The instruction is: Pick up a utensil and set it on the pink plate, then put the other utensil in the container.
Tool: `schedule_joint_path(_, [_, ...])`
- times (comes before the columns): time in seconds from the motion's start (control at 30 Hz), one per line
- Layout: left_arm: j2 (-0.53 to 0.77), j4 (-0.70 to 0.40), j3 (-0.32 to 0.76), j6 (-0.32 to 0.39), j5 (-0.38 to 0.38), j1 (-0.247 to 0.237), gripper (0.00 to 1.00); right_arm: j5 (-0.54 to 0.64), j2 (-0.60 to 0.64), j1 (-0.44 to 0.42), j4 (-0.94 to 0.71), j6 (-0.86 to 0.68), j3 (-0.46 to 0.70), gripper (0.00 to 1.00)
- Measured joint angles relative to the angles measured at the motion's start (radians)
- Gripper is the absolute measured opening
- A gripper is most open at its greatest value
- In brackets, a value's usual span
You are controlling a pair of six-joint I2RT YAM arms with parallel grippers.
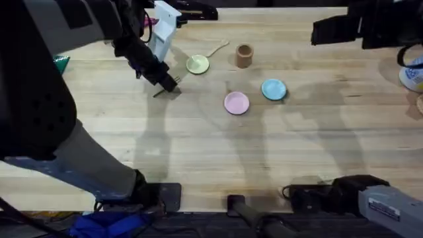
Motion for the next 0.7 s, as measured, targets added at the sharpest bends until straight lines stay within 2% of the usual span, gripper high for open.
schedule_joint_path(0.3, [0.0, -0.006, 0.0, 0.0, -0.021, 0.0, 0.149, 0.0, 0.0, 0.0, 0.0, 0.0, 0.0, 0.995])
schedule_joint_path(0.53, [0.0, -0.008, 0.002, -0.002, -0.017, -0.002, 0.054, 0.0, 0.0, 0.0, 0.0, 0.0, 0.0, 0.996])
schedule_joint_path(0.7, [0.0, -0.007, 0.003, -0.001, -0.016, -0.002, 0.045, 0.0, 0.0, 0.0, 0.0, 0.0, 0.0, 0.996])
